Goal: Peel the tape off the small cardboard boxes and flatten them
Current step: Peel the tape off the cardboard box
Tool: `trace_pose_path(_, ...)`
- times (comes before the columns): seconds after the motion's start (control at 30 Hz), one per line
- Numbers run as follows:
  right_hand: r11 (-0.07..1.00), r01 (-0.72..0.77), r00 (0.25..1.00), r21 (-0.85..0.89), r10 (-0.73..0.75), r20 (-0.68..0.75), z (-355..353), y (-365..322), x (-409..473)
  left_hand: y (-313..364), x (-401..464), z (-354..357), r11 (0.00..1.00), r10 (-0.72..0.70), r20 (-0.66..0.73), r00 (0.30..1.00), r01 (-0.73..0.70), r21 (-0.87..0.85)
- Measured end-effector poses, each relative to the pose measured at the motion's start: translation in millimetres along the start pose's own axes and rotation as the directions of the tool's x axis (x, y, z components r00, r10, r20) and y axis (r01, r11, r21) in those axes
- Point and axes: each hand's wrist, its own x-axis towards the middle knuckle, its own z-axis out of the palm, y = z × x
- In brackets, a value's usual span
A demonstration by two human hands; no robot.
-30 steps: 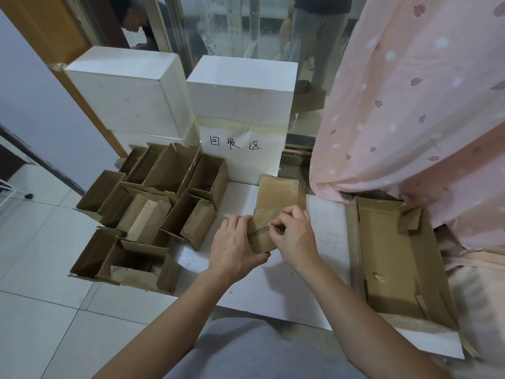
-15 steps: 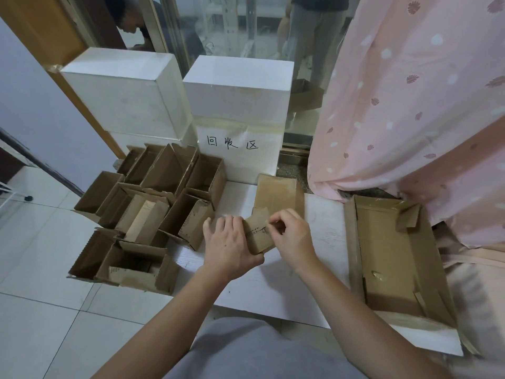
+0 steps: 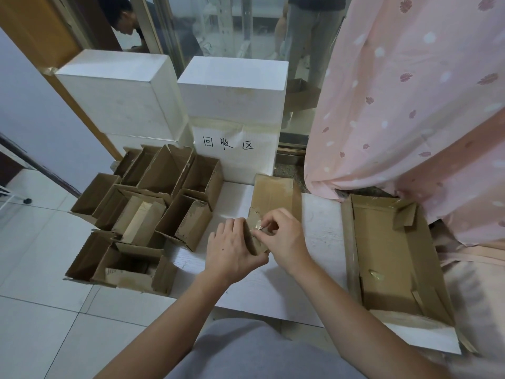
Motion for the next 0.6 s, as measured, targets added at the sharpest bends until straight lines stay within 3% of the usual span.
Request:
trace_pose_path(0.13, 0.974, 0.067, 0.996, -0.216, -0.079, -0.046, 1, 3, -5, 7, 1, -3, 0.999, -0.009, -0.004, 1.0, 0.009, -0.031)
trace_pose_path(0.3, 0.9, 0.15, 0.975, -0.41, -0.204, -0.091, 3, 3, -10, 14, -1, -3, 0.999, 0.012, 0.01, 1.0, -0.013, 0.053)
trace_pose_path(0.43, 0.923, 0.065, 0.979, -0.38, -0.133, -0.153, -4, 8, -5, 16, -3, -2, 0.995, 0.023, 0.011, 1.0, -0.024, 0.092)
trace_pose_path(0.6, 0.962, 0.07, 0.991, -0.264, -0.097, -0.09, -14, 14, -5, 13, -4, 1, 0.995, 0.022, 0.032, 0.999, -0.025, 0.095)
